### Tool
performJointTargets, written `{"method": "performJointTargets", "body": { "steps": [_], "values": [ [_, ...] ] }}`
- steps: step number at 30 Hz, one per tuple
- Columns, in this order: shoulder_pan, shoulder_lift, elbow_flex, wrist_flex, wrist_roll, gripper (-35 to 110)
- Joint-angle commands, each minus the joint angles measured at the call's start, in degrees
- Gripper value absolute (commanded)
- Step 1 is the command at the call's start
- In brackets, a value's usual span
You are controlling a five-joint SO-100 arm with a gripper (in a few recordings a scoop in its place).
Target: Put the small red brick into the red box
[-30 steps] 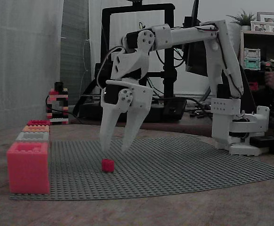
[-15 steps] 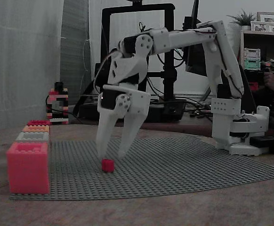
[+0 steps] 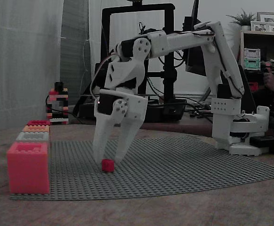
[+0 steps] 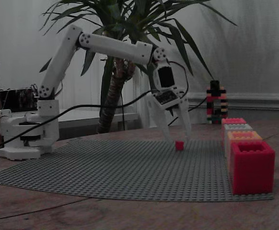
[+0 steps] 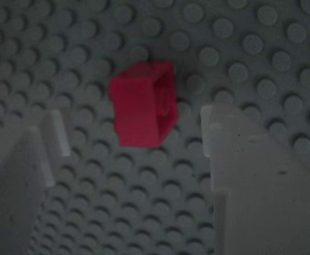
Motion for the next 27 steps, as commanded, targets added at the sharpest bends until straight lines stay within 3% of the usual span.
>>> {"method": "performJointTargets", "body": {
  "steps": [1,8,13,27],
  "values": [
    [-1.85,1.58,-3.87,-0.62,-0.53,22],
    [-1.85,0.00,-4.92,-0.79,-0.88,19],
    [-1.76,-0.26,-5.27,-1.41,-0.97,2],
    [-1.67,8.79,-6.06,-1.58,3.87,0]
  ]
}}
